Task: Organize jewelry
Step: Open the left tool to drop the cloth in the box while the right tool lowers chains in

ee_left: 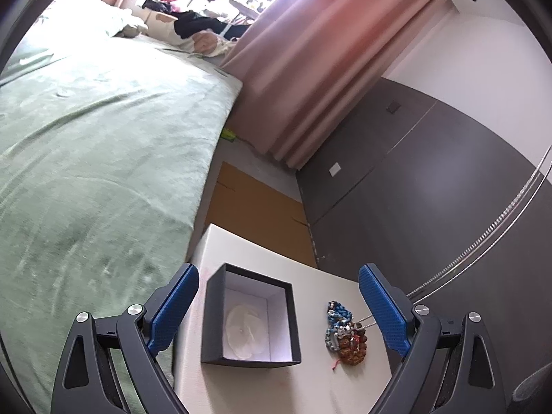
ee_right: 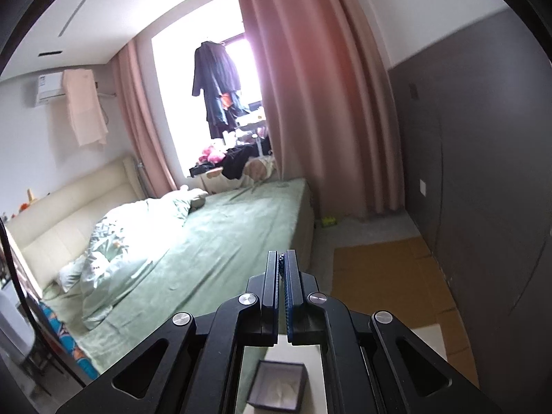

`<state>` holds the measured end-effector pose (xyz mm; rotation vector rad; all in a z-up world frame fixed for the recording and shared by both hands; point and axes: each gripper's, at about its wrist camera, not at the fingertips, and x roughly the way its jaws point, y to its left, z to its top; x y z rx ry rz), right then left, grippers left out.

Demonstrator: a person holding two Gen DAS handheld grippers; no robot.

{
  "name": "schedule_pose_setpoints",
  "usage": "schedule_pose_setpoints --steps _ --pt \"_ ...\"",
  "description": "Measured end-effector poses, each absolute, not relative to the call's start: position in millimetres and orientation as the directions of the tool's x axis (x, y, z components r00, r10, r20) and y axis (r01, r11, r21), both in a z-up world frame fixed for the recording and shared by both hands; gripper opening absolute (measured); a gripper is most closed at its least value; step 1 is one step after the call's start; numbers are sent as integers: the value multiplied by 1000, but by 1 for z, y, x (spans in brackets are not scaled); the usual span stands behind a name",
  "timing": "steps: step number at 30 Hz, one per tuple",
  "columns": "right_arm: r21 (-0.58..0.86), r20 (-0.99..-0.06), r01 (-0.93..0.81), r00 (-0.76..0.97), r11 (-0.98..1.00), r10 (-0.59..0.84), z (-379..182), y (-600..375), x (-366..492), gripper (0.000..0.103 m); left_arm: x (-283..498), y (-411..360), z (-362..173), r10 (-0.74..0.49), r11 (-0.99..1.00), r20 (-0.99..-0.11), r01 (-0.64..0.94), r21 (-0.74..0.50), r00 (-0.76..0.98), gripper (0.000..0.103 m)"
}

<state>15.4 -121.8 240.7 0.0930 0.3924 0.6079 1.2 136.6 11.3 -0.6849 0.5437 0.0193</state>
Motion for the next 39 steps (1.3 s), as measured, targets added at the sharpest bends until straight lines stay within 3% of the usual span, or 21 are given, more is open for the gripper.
schedule_pose_setpoints --steps 5,14,32,33,35,36,37,39 --pt "166 -310 -574 742 802 595 258 -99 10 4 -2 145 13 -134 782 -482 -206 -589 866 94" --pt "187 -352 -605 694 774 628 234 -71 14 4 -9 166 10 -111 742 -468 -240 -626 877 94" --pt "303 -572 -587 517 750 636 110 -50 54 5 -12 171 10 -77 734 -475 -272 -622 877 94" --pt "309 -580 -583 510 751 635 105 -53 56 8 -12 170 11 -76 737 -476 -272 -619 876 94" --pt "314 -591 -567 511 762 624 94 -62 58 33 -10 167 11 -75 746 -482 -271 -608 873 94" --pt "316 -590 -555 520 769 618 91 -68 58 55 -10 165 11 -76 750 -483 -269 -604 872 94" --pt "320 -582 -544 534 776 614 88 -77 57 63 -9 163 12 -77 754 -485 -267 -600 871 94" --pt "338 -581 -524 537 781 612 82 -93 59 63 -5 158 12 -81 761 -491 -264 -592 867 94"
